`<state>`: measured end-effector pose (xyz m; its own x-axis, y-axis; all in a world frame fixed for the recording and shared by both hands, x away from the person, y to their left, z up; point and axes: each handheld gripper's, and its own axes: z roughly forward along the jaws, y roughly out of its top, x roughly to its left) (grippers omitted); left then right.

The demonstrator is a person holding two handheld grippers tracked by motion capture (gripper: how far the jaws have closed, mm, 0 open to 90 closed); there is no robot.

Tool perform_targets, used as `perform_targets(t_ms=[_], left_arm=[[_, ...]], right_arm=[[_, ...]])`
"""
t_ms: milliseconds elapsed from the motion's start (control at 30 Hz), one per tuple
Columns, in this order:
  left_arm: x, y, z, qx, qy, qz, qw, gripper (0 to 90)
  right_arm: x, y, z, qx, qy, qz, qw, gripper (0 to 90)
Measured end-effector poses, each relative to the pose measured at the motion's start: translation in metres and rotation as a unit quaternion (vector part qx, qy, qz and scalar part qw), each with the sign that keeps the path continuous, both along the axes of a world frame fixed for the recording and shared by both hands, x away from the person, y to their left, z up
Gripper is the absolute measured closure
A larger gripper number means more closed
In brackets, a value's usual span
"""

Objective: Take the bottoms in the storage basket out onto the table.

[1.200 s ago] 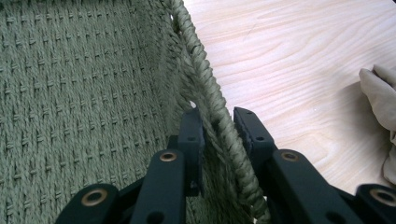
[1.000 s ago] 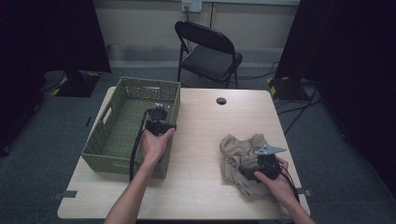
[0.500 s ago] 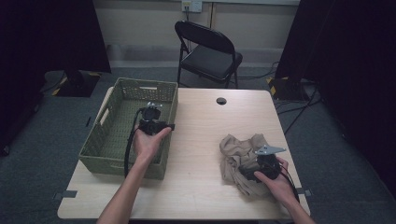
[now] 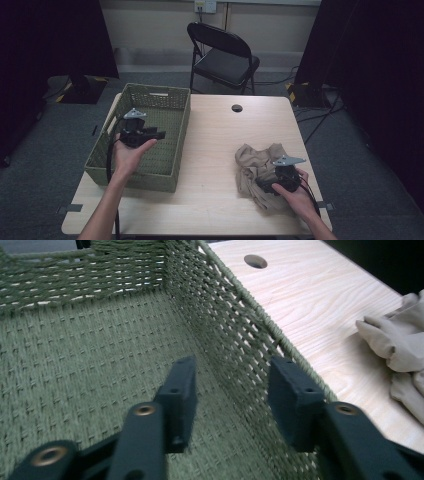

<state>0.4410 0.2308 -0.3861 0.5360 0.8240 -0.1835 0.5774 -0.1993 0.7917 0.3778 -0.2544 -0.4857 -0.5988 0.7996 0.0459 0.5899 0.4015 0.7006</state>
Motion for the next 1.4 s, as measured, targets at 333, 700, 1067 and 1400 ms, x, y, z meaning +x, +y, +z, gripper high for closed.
perform_targets(t_ms=[333, 700, 1067, 1400], left_arm=[[-0.016, 0.039, 0.012, 0.013, -0.019, 0.024, 0.9994, 56.6], [-0.028, 0.095, 0.006, 0.025, -0.011, 0.088, 0.9958, 70.1], [-0.036, 0.142, 0.004, 0.045, 0.002, 0.158, 0.9864, 56.4], [-0.034, 0.157, -0.023, 0.035, 0.042, 0.136, 0.9891, 59.9]], right_arm=[[0.0, 0.0, 0.0, 0.0, -0.001, 0.0, 1.0, 12.8], [0.0, 0.0, 0.0, 0.0, 0.0, -0.002, 1.0, 12.7], [0.0, 0.001, 0.0, 0.0, 0.0, -0.002, 1.0, 12.7], [0.001, 0.001, 0.0, -0.001, -0.001, -0.003, 1.0, 12.6]])
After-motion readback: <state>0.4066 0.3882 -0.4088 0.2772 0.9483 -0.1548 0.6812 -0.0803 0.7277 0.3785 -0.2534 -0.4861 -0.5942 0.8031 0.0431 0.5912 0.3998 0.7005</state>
